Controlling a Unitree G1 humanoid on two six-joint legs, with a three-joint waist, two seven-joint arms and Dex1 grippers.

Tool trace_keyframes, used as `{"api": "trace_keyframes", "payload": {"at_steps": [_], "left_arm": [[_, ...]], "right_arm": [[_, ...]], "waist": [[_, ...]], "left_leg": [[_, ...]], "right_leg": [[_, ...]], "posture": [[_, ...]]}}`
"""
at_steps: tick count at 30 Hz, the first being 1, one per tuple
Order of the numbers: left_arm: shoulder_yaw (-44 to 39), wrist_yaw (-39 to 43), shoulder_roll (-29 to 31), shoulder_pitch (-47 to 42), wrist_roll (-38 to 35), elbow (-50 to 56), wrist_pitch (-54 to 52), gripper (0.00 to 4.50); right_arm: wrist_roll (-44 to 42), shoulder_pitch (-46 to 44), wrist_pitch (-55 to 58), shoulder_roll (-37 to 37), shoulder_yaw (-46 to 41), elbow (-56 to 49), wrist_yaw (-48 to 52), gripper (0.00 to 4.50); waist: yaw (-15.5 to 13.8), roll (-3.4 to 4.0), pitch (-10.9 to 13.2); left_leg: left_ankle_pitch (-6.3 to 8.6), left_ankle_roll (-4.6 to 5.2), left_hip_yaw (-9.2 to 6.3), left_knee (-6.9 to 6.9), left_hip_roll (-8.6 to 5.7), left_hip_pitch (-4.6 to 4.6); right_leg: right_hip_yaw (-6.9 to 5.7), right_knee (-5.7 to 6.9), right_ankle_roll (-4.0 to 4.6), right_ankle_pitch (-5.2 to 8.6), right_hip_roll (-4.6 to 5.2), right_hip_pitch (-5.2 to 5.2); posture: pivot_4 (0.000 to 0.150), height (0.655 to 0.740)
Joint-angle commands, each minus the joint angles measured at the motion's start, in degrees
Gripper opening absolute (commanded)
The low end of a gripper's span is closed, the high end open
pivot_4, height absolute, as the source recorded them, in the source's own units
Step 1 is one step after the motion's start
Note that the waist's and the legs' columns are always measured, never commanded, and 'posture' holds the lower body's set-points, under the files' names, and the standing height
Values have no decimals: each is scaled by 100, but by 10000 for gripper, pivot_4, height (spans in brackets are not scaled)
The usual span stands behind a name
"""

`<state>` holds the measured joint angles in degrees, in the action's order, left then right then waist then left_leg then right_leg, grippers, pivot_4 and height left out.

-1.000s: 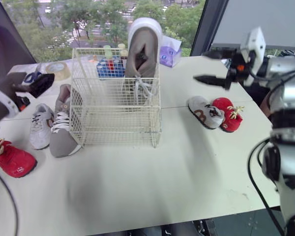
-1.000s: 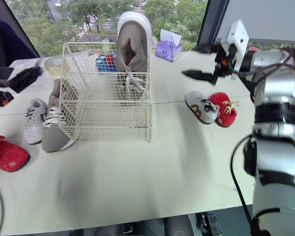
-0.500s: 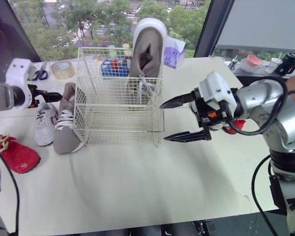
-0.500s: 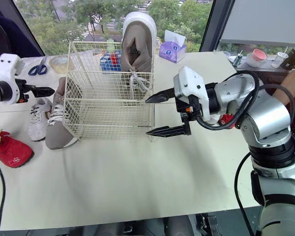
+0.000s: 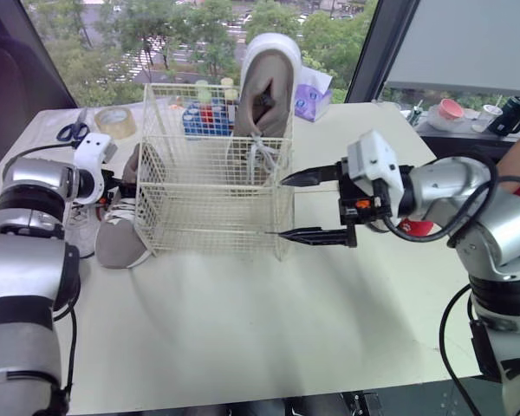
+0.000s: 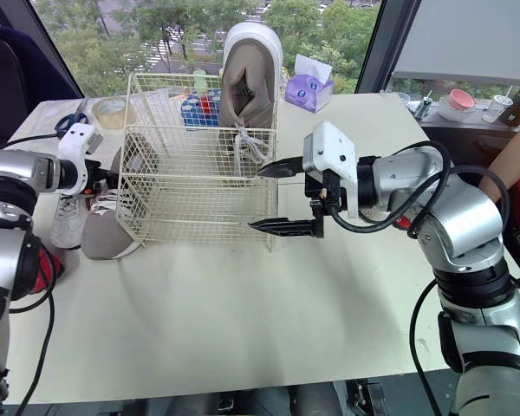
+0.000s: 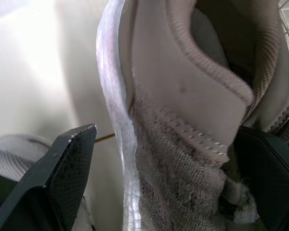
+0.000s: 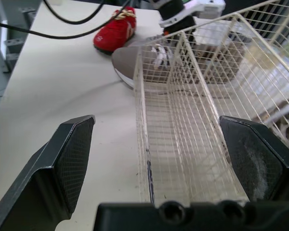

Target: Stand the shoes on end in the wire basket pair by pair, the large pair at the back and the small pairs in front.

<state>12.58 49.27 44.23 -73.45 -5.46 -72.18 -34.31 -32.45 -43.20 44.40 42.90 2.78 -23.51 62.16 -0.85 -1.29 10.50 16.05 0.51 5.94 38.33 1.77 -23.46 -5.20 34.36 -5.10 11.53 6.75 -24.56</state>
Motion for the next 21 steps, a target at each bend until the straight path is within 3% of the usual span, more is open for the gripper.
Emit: {"api": "trace_keyframes", "payload": {"at_steps": [1,4,9,12,16,21], "left_arm": [[18,228,-222,76,357,-140,-1,44927],[-36,374,-295,104,522,-134,-32,36217],[-307,318,-327,106,618,-137,-146,13221],[-582,237,-234,27,558,-114,-308,4122],[-1411,-299,152,-456,145,-53,-543,4122],[-2298,-805,807,-1354,-301,269,-972,4122]], "right_arm": [[-114,-7,-76,66,-223,-221,-145,44941],[-82,31,-176,53,-202,-169,-210,45000],[-45,-63,-216,29,-120,-87,-312,45000],[-38,-108,-216,31,-99,-51,-351,45000],[-39,-137,-183,62,-118,-44,-423,45000],[-130,-143,-57,157,-206,-97,-484,45000]], "waist": [[2,0,0],[2,0,-1],[-4,0,-1],[-2,-1,-1],[14,-7,3],[52,-96,24]], "left_leg": [[0,0,0,2,1,0],[0,2,0,4,1,1],[2,4,-1,5,0,1],[3,8,0,7,-2,-1],[6,12,1,8,-2,-4],[-8,-11,-13,13,6,-47]], "right_leg": [[0,2,0,0,0,0],[-1,4,0,0,0,1],[0,8,0,0,0,1],[-1,8,-1,0,3,1],[-1,7,-2,-1,3,0],[-11,38,-3,-2,-9,-40]], "posture": [[1500,7400],[1500,7400],[1500,7400],[1500,7400],[1500,7400],[1500,7400]]}}
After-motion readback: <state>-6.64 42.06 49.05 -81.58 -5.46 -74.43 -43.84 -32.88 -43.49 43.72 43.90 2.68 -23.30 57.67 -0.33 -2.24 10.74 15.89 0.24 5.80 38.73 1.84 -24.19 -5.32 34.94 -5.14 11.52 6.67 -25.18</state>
